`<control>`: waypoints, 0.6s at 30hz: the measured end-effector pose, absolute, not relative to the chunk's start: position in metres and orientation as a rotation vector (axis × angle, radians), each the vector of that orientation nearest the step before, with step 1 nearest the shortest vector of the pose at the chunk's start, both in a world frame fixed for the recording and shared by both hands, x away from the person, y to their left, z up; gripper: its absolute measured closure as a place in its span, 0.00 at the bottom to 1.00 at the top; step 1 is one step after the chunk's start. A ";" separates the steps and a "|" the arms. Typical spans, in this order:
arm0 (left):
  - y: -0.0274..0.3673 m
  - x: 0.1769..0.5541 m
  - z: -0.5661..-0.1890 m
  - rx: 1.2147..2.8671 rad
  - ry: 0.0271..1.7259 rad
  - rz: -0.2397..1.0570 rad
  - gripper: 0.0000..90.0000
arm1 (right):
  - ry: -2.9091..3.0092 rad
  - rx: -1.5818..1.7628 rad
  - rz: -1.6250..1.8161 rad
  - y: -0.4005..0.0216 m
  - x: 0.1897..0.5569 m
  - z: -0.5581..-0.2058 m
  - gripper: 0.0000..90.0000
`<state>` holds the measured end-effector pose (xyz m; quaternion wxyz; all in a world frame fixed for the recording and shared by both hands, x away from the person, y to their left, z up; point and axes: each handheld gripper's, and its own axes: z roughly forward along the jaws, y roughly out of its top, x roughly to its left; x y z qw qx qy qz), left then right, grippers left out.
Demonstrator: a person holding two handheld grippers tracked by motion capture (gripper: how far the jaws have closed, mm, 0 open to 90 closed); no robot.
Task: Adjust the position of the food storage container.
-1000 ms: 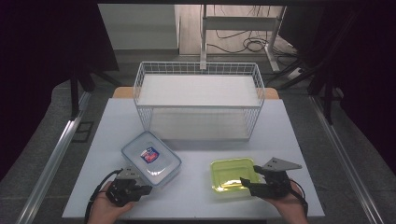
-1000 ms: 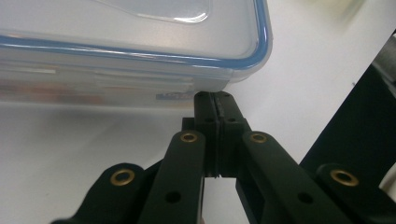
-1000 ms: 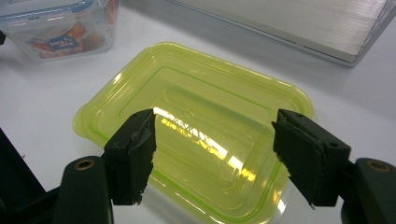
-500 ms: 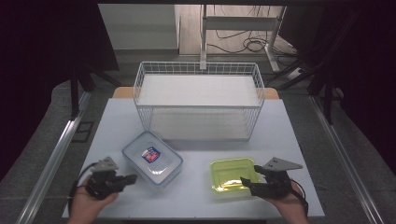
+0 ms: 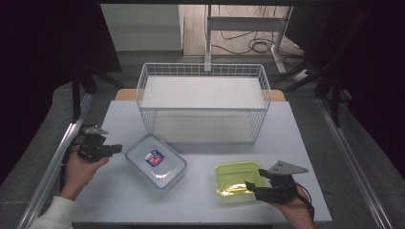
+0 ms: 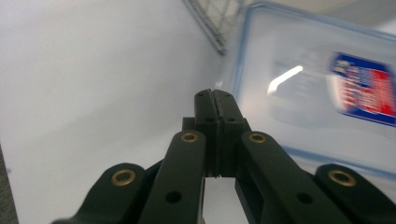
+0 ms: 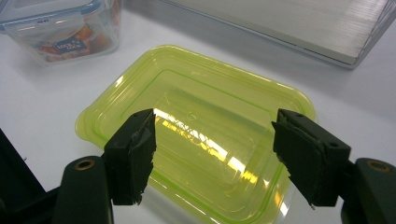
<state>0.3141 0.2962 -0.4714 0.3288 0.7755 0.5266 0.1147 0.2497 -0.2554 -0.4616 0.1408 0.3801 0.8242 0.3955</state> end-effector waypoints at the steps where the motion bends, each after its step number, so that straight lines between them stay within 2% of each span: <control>1: 0.296 0.319 -0.474 2.038 1.377 0.286 1.00 | 2.379 1.097 1.143 -0.256 0.250 -0.462 0.33; 6: 0.295 0.333 -0.488 2.088 1.368 0.250 1.00 | 2.383 1.100 1.139 -0.256 0.250 -0.463 0.33; 18: 0.292 0.334 -0.490 2.135 1.282 0.211 1.00 | 2.381 1.101 1.139 -0.255 0.250 -0.463 0.33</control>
